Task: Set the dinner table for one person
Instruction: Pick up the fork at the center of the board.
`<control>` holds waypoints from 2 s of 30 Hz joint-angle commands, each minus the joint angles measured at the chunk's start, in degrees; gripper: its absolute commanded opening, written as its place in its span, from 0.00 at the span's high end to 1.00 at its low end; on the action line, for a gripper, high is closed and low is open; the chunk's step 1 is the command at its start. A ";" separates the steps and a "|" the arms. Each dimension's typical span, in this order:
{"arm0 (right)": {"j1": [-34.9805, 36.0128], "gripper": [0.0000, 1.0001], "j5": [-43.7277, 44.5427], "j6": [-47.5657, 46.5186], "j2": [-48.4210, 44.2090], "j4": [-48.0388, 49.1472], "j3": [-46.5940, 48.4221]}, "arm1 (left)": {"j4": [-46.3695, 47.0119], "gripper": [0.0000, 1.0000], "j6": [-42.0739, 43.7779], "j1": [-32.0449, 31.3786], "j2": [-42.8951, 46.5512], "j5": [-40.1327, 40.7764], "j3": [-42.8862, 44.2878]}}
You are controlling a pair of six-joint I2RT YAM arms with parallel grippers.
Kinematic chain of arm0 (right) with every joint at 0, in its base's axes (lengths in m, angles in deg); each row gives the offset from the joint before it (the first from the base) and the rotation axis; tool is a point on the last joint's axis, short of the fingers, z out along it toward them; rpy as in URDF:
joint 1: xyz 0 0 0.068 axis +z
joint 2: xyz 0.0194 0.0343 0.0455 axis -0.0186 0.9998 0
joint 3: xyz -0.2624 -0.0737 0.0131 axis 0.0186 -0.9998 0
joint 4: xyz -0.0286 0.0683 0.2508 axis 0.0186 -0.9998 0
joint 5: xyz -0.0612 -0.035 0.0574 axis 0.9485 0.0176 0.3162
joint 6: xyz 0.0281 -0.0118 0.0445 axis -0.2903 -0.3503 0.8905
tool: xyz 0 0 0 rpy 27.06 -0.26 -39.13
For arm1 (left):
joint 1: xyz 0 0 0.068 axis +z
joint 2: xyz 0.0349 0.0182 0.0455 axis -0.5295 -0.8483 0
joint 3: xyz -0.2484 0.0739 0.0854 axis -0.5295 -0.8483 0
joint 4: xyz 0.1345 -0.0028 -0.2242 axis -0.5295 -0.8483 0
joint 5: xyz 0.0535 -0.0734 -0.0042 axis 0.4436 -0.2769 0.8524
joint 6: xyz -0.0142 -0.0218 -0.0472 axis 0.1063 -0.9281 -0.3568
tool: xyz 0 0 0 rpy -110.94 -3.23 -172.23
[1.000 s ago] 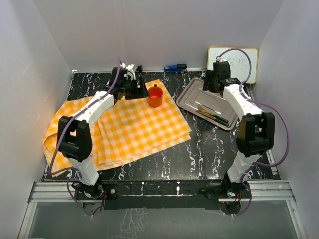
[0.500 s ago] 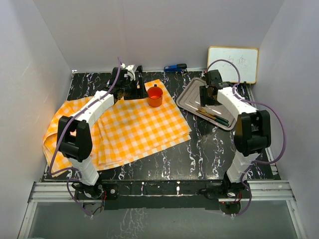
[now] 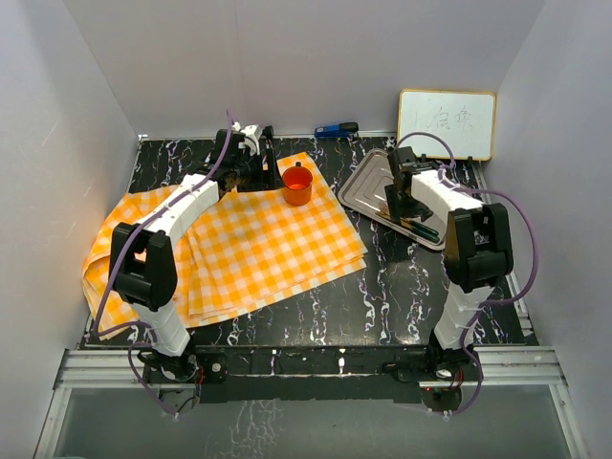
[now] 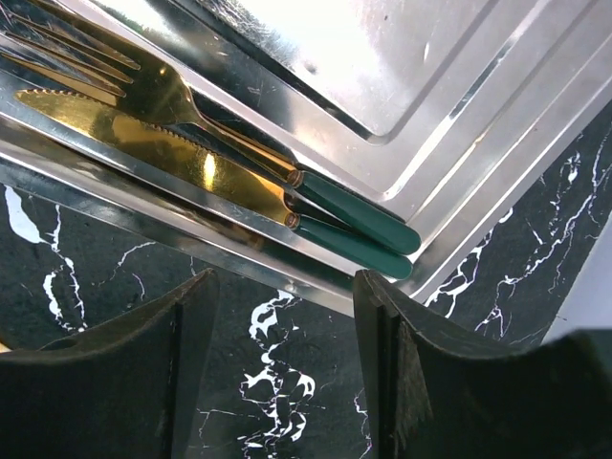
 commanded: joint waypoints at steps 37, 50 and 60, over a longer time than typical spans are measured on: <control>-0.29 0.43 -1.56 -2.77 16.72 15.74 7.77 | -2.75 0.29 2.92 0.08 0.24 3.60 0.97; -0.29 0.68 -10.25 -1.07 22.40 16.20 10.63 | -3.57 0.29 3.52 0.13 -0.36 4.51 0.69; -0.29 0.96 -17.46 0.54 22.69 17.72 10.19 | -3.81 0.29 3.89 0.13 -0.73 5.14 0.53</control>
